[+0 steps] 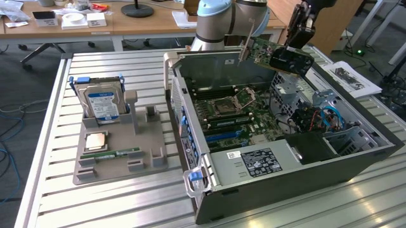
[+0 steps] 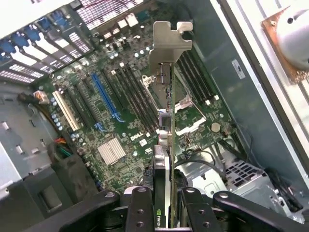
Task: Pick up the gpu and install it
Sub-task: 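Insert the gpu into the slot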
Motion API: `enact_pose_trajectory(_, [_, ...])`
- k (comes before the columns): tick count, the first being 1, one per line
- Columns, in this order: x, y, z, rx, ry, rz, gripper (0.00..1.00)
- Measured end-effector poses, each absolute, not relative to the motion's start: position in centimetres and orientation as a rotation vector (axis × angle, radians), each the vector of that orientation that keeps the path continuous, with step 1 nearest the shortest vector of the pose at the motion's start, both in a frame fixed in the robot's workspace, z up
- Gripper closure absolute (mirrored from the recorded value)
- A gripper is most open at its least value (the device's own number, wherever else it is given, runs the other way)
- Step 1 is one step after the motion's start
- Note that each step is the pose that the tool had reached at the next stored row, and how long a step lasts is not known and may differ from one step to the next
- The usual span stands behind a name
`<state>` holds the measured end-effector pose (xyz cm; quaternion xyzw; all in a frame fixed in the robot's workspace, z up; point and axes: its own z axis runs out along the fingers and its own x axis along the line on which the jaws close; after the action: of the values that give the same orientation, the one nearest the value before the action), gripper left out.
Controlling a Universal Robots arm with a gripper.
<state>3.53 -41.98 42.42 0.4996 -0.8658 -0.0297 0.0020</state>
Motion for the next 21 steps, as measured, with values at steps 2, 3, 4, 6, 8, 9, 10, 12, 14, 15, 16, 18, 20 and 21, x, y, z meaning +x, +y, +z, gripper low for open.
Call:
enact_pose_trajectory(2, [3.53,-41.98,42.41,1.605,-2.693,-0.093,0.73])
enact_pose_trajectory(3, [3.53,-41.98,42.41,1.623,-2.682,-0.093,0.73])
enact_pose_trajectory(4, [3.53,-41.98,42.41,1.642,-2.670,-0.093,0.73])
enact_pose_trajectory(6, [3.53,-41.98,42.40,1.676,-2.648,-0.093,0.73])
enact_pose_trajectory(8, [3.53,-41.98,42.39,1.709,-2.626,-0.093,0.73])
enact_pose_trajectory(9, [3.53,-41.98,42.39,1.725,-2.615,-0.092,0.73])
enact_pose_trajectory(10, [3.53,-41.98,42.39,1.740,-2.604,-0.092,0.73])
enact_pose_trajectory(12, [3.53,-41.98,42.38,1.773,-2.581,-0.092,0.73])
enact_pose_trajectory(14, [3.53,-41.98,42.37,1.805,-2.558,-0.092,0.73])
enact_pose_trajectory(15, [3.53,-41.98,42.37,1.821,-2.546,-0.092,0.73])
enact_pose_trajectory(16, [3.53,-41.98,42.36,1.837,-2.534,-0.092,0.73])
enact_pose_trajectory(18, [3.53,-41.98,42.35,1.869,-2.510,-0.092,0.73])
enact_pose_trajectory(20, [3.53,-41.98,42.34,1.902,-2.484,-0.091,0.73])
enact_pose_trajectory(21, [3.53,-41.98,42.33,1.918,-2.471,-0.091,0.73])
